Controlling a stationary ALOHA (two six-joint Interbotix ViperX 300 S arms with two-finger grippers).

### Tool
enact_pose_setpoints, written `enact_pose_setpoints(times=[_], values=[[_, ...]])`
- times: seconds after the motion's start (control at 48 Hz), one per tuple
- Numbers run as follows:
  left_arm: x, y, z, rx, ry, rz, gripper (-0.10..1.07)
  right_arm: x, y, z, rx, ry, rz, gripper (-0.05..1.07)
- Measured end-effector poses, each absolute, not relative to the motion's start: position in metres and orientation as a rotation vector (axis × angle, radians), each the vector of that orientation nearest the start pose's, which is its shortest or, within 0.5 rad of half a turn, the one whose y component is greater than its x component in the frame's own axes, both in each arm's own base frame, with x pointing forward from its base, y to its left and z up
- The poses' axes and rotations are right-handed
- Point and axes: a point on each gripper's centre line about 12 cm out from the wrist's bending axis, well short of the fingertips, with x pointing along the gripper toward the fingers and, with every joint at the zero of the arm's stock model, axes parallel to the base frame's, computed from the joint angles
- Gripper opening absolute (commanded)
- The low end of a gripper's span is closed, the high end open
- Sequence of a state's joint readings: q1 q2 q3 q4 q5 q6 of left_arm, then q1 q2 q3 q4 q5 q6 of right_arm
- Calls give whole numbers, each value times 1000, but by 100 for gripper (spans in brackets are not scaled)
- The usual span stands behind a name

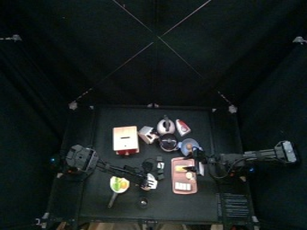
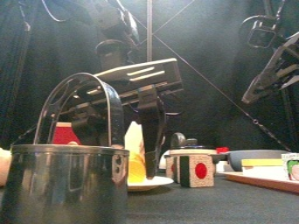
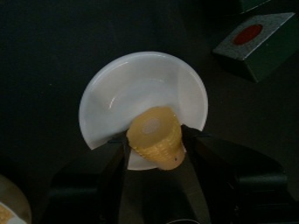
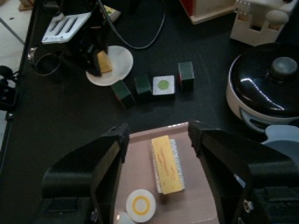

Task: Grab corn bottom

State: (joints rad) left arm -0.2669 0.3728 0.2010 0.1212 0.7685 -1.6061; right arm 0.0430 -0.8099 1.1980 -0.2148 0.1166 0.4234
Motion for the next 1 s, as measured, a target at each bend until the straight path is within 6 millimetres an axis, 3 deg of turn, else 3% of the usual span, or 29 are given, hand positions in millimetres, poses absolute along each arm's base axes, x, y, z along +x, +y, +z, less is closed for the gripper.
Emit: enact_pose_setpoints(times=[0.292, 0.646, 1.0], values=[[432, -103, 108, -1010, 1110, 837, 64, 205, 6, 207, 187, 502, -33, 90], [424, -93, 130, -919, 1079, 839, 63, 205, 6, 206, 185, 502, -33, 90], [421, -91, 128, -897, 1085, 849, 63, 205, 6, 206, 185, 503, -35, 90]])
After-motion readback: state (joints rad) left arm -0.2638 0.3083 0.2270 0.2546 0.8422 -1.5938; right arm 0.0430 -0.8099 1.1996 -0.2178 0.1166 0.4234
